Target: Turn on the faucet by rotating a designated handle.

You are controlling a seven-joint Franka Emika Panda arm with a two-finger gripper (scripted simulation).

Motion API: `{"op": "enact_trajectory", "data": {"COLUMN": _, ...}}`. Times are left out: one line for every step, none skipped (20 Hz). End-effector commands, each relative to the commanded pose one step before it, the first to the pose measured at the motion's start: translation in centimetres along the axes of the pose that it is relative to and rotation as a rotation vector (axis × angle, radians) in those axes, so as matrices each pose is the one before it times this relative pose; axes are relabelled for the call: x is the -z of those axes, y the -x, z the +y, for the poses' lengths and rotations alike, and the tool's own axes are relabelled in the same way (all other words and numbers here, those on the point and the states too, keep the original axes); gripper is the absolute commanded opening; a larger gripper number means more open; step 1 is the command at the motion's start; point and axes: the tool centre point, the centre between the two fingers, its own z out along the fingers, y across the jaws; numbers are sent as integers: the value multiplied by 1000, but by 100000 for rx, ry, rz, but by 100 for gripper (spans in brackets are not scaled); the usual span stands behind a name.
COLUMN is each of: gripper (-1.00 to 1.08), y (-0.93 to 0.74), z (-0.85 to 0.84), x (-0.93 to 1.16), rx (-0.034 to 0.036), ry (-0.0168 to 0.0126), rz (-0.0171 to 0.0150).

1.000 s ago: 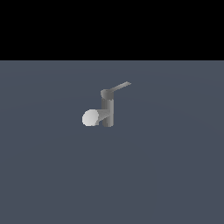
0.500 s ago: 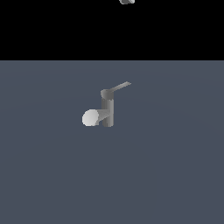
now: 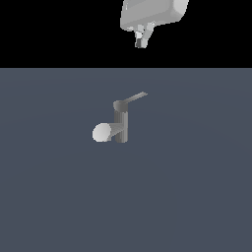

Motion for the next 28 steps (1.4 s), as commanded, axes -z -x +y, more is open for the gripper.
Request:
{"op": "enact_trajectory", "data": {"gripper": -100, "y": -1255, "z": -1101, "x": -1774, "rx": -8165, "ry": 235, "rz": 650}}
{"op": "enact_trajectory", "data": {"gripper": -100, "y": -455, "z": -441, "x": -720, "rx": -3182, "ry": 141, "rz": 376}}
{"op": "enact_trajectory", "data": {"gripper": -100, "y": -438, "z": -442, "x": -729, "rx": -3172, "ry": 145, "rz": 431}}
{"op": "enact_trajectory", "data": {"gripper": -100, "y": -421, "z": -443, "x": -737, "rx": -3160, "ry": 144, "rz": 486}}
{"op": "enact_trajectory", "data": {"gripper": -100, "y": -402, "z": -443, "x": -745, "rx": -3145, "ry": 140, "rz": 541}}
{"op": "enact_trajectory", "data": {"gripper": -100, "y": -385, "z": -442, "x": -752, "rx": -3131, "ry": 133, "rz": 596}}
{"op": "enact_trajectory", "data": {"gripper": -100, "y": -366, "z": -441, "x": -759, "rx": -3112, "ry": 122, "rz": 650}}
{"op": "enact_trajectory", "data": {"gripper": -100, "y": -348, "z": -439, "x": -765, "rx": -3094, "ry": 108, "rz": 704}}
{"op": "enact_trajectory", "data": {"gripper": -100, "y": -330, "z": -437, "x": -770, "rx": -3073, "ry": 90, "rz": 756}}
{"op": "enact_trajectory", "data": {"gripper": -100, "y": -308, "z": -429, "x": -766, "rx": -3018, "ry": 68, "rz": 799}}
{"op": "enact_trajectory", "data": {"gripper": -100, "y": -277, "z": -406, "x": -735, "rx": -2856, "ry": 43, "rz": 807}}
{"op": "enact_trajectory", "data": {"gripper": -100, "y": -246, "z": -381, "x": -698, "rx": -2681, "ry": 18, "rz": 803}}
{"op": "enact_trajectory", "data": {"gripper": -100, "y": -219, "z": -355, "x": -660, "rx": -2509, "ry": -5, "rz": 791}}
{"op": "enact_trajectory", "data": {"gripper": -100, "y": -193, "z": -331, "x": -622, "rx": -2338, "ry": -26, "rz": 772}}
{"op": "enact_trajectory", "data": {"gripper": -100, "y": -170, "z": -306, "x": -583, "rx": -2171, "ry": -44, "rz": 746}}
{"op": "enact_trajectory", "data": {"gripper": -100, "y": -148, "z": -282, "x": -544, "rx": -2006, "ry": -59, "rz": 715}}
{"op": "enact_trajectory", "data": {"gripper": -100, "y": -130, "z": -258, "x": -504, "rx": -1845, "ry": -72, "rz": 679}}
{"op": "enact_trajectory", "data": {"gripper": -100, "y": -112, "z": -235, "x": -464, "rx": -1686, "ry": -81, "rz": 638}}
{"op": "enact_trajectory", "data": {"gripper": -100, "y": -98, "z": -212, "x": -424, "rx": -1531, "ry": -86, "rz": 594}}
{"op": "enact_trajectory", "data": {"gripper": -100, "y": -82, "z": -190, "x": -384, "rx": -1374, "ry": -89, "rz": 545}}
{"op": "enact_trajectory", "data": {"gripper": -100, "y": -71, "z": -168, "x": -343, "rx": -1225, "ry": -89, "rz": 496}}
{"op": "enact_trajectory", "data": {"gripper": -100, "y": -59, "z": -147, "x": -303, "rx": -1075, "ry": -85, "rz": 442}}
{"op": "enact_trajectory", "data": {"gripper": -100, "y": -49, "z": -127, "x": -263, "rx": -927, "ry": -79, "rz": 387}}
{"op": "enact_trajectory", "data": {"gripper": -100, "y": -40, "z": -106, "x": -222, "rx": -782, "ry": -71, "rz": 330}}
{"op": "enact_trajectory", "data": {"gripper": -100, "y": -32, "z": -86, "x": -182, "rx": -639, "ry": -61, "rz": 272}}
{"op": "enact_trajectory", "data": {"gripper": -100, "y": -21, "z": -67, "x": -142, "rx": -489, "ry": -49, "rz": 210}}
{"op": "enact_trajectory", "data": {"gripper": -100, "y": -19, "z": -47, "x": -101, "rx": -357, "ry": -37, "rz": 154}}
{"op": "enact_trajectory", "data": {"gripper": -100, "y": -9, "z": -29, "x": -61, "rx": -209, "ry": -22, "rz": 91}}
